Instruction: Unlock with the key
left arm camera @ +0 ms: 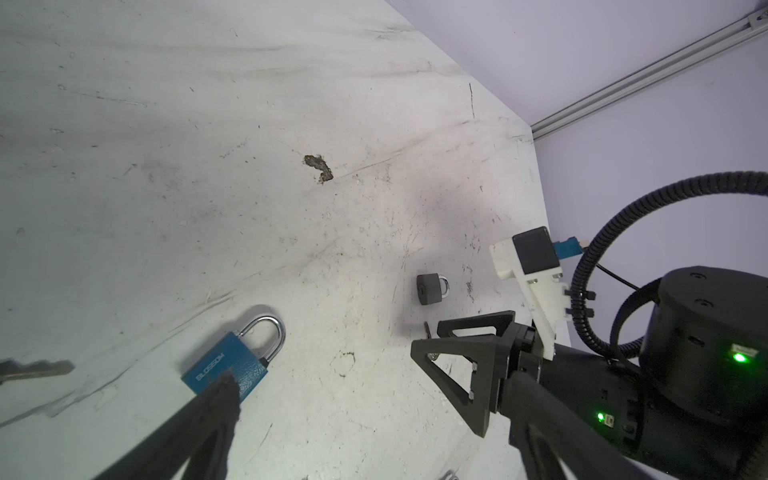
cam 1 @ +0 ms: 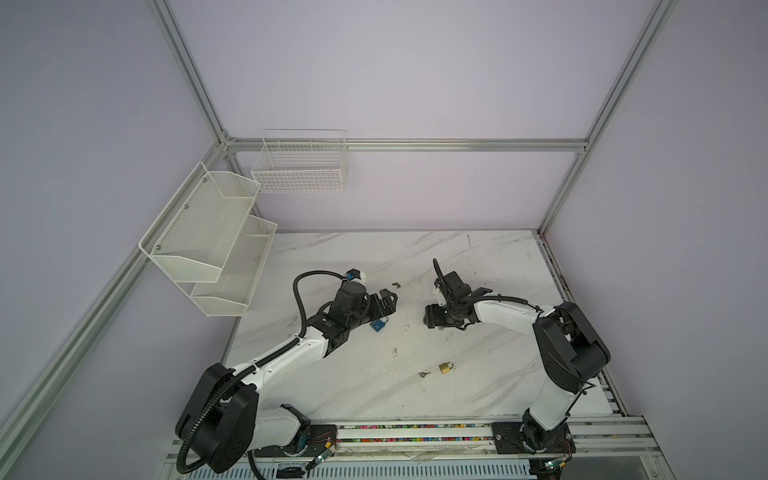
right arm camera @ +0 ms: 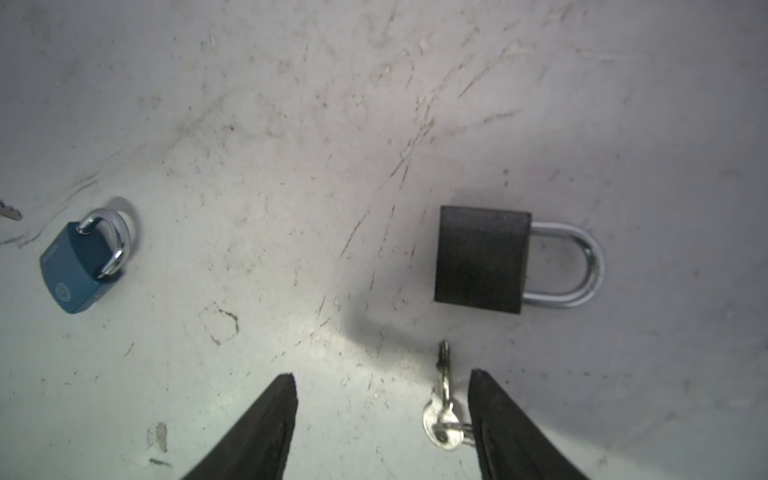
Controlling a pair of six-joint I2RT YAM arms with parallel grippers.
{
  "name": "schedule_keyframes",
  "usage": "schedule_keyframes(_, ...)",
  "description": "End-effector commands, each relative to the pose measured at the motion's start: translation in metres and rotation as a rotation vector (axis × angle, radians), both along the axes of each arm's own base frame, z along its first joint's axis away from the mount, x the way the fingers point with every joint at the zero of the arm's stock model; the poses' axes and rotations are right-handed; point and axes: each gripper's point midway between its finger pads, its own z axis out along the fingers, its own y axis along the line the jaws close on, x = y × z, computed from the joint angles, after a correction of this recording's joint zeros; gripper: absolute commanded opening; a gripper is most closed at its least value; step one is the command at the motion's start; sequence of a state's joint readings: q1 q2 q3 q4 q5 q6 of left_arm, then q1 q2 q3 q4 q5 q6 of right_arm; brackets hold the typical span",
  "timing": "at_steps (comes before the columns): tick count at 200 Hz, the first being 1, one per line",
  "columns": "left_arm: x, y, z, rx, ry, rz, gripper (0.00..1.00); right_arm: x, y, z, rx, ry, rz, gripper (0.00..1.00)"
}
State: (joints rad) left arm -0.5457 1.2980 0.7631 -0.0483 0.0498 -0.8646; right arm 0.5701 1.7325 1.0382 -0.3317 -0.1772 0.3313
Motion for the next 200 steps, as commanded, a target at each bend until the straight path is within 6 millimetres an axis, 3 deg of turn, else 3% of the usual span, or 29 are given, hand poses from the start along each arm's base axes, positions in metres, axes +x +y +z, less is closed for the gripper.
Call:
schedule_keyframes(1,0.009,-0.009,0.026,-0.042,-0.048,-0.011,1.00,-0.013,-0.008,0.004,-0.009,0.018,0.002,0.69)
schedule_keyframes(48,0.008,-0.011,0.027,-0.051,-0.045,-0.013,1.00,-0.032,-0.004,0.013,0.062,0.053,0.002,0.68)
schedule_keyframes(76,0.007,-0.014,0.028,-0.063,-0.043,-0.012,1.00,-0.018,-0.007,0.032,0.045,-0.010,-0.018,0.70)
schedule_keyframes(134,0.007,-0.018,0.029,-0.074,-0.045,0.001,1.00,0.006,0.007,0.012,0.000,0.012,0.065,0.71)
schedule_keyframes(170,0.002,-0.012,0.023,-0.064,-0.033,0.016,1.00,0.002,0.004,-0.009,-0.035,0.056,0.080,0.72)
schedule_keyframes(200,-0.001,-0.008,0.023,-0.052,-0.031,0.027,1.00,-0.001,0.000,-0.011,-0.045,0.065,0.071,0.72)
